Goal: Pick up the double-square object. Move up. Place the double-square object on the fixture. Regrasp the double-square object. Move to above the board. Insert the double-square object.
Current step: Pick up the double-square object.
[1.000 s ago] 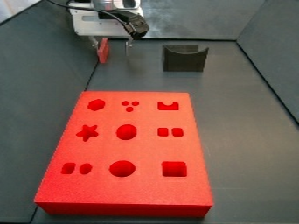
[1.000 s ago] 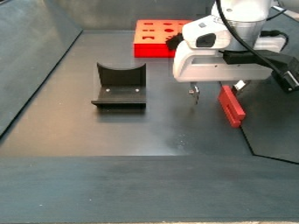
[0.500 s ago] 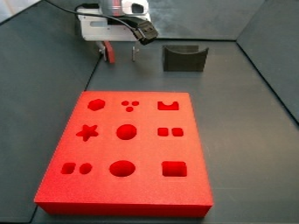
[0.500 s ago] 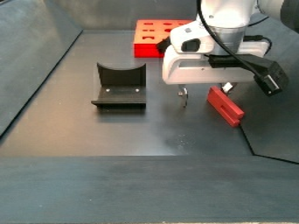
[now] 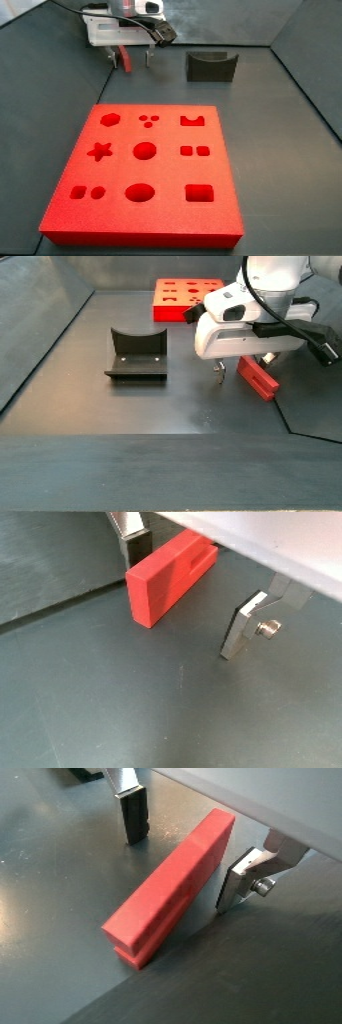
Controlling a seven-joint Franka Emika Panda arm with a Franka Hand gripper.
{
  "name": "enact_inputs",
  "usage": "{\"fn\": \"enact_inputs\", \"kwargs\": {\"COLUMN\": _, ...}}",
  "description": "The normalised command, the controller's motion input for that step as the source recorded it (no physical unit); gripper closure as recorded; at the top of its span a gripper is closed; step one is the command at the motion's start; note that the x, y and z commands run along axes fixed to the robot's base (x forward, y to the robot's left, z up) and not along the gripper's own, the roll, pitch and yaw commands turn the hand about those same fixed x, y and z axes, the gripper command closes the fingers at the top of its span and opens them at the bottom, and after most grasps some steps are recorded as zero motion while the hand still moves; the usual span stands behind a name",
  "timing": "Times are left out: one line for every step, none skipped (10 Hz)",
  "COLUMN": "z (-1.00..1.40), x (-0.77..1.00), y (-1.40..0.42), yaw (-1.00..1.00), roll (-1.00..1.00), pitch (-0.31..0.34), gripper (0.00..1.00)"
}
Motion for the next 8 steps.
{"fn": "enact_inputs", "kwargs": {"z": 0.0, "x": 0.0, "y": 0.0, "yaw": 0.0, "roll": 0.0, "pitch": 0.0, "gripper": 0.0}}
{"fn": "enact_inputs", "kwargs": {"z": 0.0, "x": 0.0, "y": 0.0, "yaw": 0.0, "roll": 0.0, "pitch": 0.0, "gripper": 1.0}}
{"fn": "enact_inputs", "kwargs": {"z": 0.0, "x": 0.0, "y": 0.0, "yaw": 0.0, "roll": 0.0, "pitch": 0.0, "gripper": 1.0}}
{"fn": "enact_inputs", "kwargs": {"z": 0.0, "x": 0.0, "y": 0.0, "yaw": 0.0, "roll": 0.0, "pitch": 0.0, "gripper": 1.0}}
{"fn": "enact_inputs", "kwargs": {"z": 0.0, "x": 0.0, "y": 0.0, "yaw": 0.0, "roll": 0.0, "pitch": 0.0, "gripper": 1.0}}
{"fn": "enact_inputs", "kwargs": {"z": 0.0, "x": 0.0, "y": 0.0, "yaw": 0.0, "roll": 0.0, "pitch": 0.0, "gripper": 1.0}}
{"fn": "enact_inputs", "kwargs": {"z": 0.0, "x": 0.0, "y": 0.0, "yaw": 0.0, "roll": 0.0, "pitch": 0.0, "gripper": 1.0}}
{"fn": "enact_inputs", "kwargs": {"z": 0.0, "x": 0.0, "y": 0.0, "yaw": 0.0, "roll": 0.0, "pitch": 0.0, "gripper": 1.0}}
